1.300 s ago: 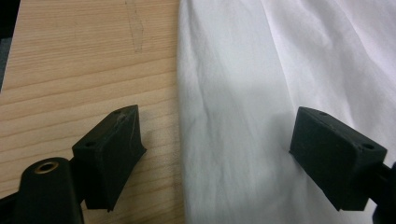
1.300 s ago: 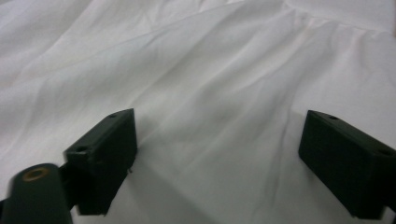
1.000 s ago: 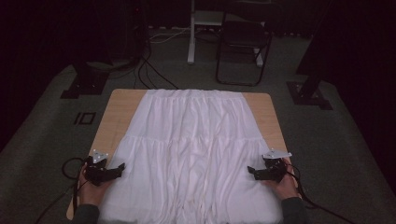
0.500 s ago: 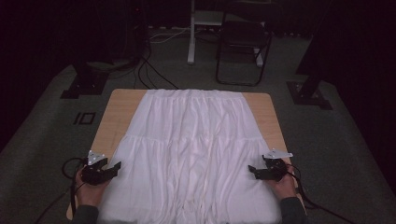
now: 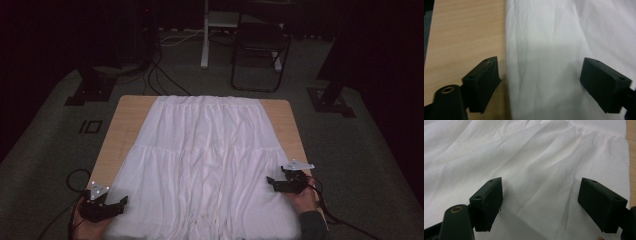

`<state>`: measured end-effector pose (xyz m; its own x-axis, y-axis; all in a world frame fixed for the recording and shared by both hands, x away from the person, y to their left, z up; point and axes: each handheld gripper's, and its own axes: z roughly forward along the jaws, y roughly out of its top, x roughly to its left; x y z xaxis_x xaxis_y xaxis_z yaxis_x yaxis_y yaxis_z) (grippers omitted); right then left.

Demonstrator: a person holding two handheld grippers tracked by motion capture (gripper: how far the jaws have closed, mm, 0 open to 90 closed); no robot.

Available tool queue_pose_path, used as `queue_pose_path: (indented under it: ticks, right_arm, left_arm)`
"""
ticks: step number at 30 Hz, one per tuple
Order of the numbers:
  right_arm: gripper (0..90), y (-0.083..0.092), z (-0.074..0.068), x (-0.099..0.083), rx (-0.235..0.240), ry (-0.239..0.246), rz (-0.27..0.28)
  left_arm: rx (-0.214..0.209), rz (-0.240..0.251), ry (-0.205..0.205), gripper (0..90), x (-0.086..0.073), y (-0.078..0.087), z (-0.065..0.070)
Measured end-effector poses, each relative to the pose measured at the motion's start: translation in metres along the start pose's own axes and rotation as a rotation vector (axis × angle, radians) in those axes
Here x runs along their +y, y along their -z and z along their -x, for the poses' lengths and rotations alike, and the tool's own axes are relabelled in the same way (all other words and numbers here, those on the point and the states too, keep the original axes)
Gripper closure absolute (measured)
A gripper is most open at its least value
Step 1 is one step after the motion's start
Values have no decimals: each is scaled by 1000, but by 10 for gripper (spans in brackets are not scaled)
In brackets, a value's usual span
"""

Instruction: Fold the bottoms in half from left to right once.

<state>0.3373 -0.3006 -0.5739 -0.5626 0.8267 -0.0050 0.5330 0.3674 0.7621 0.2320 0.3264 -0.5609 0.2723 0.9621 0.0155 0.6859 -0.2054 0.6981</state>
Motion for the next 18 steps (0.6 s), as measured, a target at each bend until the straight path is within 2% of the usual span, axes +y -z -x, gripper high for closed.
queue_pose_path:
  ticks: [4,7,13,14,15,16,18]
  right_arm:
    - [192,0,0,0,0,0,0]
    - [192,0,0,0,0,0,0]
    - [204,1,-2,-1,0,-9,0]
    - [242,2,-3,-1,-4,-17,-2]
    - [291,6,-3,0,-4,-31,-12]
    - [291,11,-3,1,-3,-32,-9]
    - [290,31,-7,2,-32,-39,38]
  left_arm:
    - [2,3,32,143,-7,4,-3]
    - [15,-2,9,143,-9,5,0]
    - [5,-11,-3,164,-9,7,6]
    - [0,-7,-12,190,-8,8,7]
    - [-8,0,-16,284,-7,8,7]
    - [-18,6,-26,336,-7,8,8]
    - [-32,7,-38,451,-5,9,8]
